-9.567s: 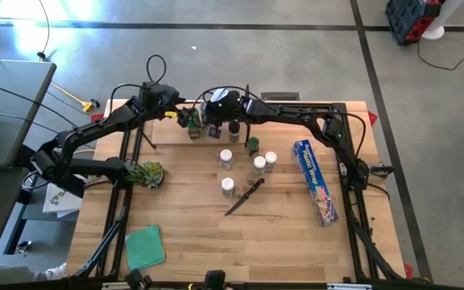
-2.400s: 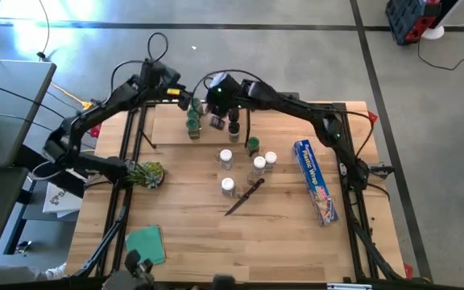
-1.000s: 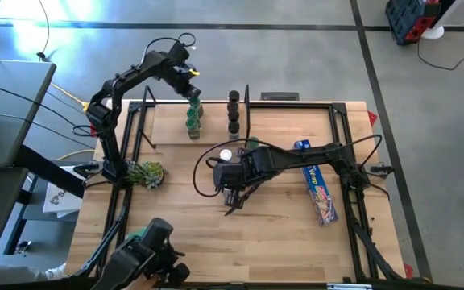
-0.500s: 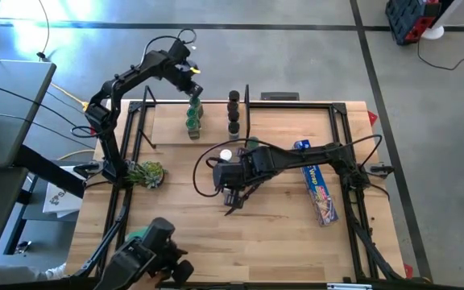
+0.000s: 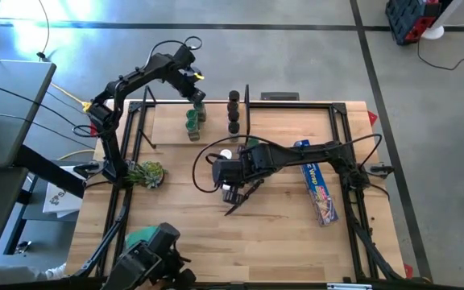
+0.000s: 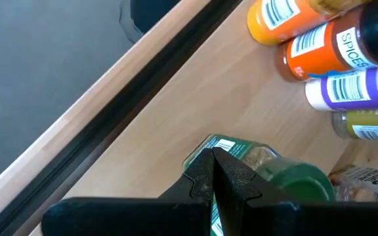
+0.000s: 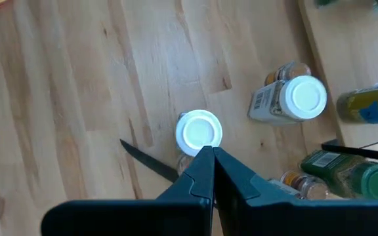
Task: Shelf spices
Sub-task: Adjust the black and green lid seasoning bottles on the shelf
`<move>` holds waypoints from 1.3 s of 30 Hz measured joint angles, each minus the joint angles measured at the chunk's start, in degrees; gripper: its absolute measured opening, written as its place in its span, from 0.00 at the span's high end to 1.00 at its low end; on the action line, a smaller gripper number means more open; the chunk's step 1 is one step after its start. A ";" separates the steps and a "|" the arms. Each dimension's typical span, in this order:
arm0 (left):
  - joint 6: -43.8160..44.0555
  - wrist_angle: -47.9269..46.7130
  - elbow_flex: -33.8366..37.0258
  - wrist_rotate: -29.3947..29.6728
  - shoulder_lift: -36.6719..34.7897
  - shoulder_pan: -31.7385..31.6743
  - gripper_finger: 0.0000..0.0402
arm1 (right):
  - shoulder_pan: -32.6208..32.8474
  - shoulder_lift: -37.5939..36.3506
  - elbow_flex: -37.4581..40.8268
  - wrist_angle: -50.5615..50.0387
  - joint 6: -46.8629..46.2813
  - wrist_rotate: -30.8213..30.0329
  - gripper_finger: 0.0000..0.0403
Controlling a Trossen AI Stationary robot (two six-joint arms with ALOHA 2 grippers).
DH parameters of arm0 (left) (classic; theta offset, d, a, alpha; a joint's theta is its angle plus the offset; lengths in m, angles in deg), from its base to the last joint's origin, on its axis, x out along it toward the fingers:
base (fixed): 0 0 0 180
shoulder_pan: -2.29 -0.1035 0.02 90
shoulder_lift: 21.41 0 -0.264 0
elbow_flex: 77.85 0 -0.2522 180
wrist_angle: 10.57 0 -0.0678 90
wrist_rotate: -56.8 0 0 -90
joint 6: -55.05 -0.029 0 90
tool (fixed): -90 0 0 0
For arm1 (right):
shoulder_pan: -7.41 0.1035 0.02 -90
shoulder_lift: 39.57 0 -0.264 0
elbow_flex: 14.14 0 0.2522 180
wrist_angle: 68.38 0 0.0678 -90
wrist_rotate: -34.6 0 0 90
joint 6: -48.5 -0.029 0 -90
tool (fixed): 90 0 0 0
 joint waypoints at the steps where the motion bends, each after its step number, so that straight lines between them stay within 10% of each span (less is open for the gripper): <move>1: -0.23 -0.25 -0.02 0.06 -0.24 -0.06 1.00 | 0.02 0.00 0.00 0.30 0.10 -0.77 1.00; 16: -3.35 -7.83 4.08 6.38 -13.68 -1.13 1.00 | -12.68 0.81 0.04 20.30 19.61 -10.80 1.00; 28: 1.06 13.06 27.42 5.13 -23.13 -4.48 1.00 | -27.42 10.69 0.08 32.66 28.68 -1.06 1.00; 39: 2.64 19.58 31.88 1.62 -22.16 -3.85 1.00 | -31.83 14.55 0.04 40.25 33.03 5.43 1.00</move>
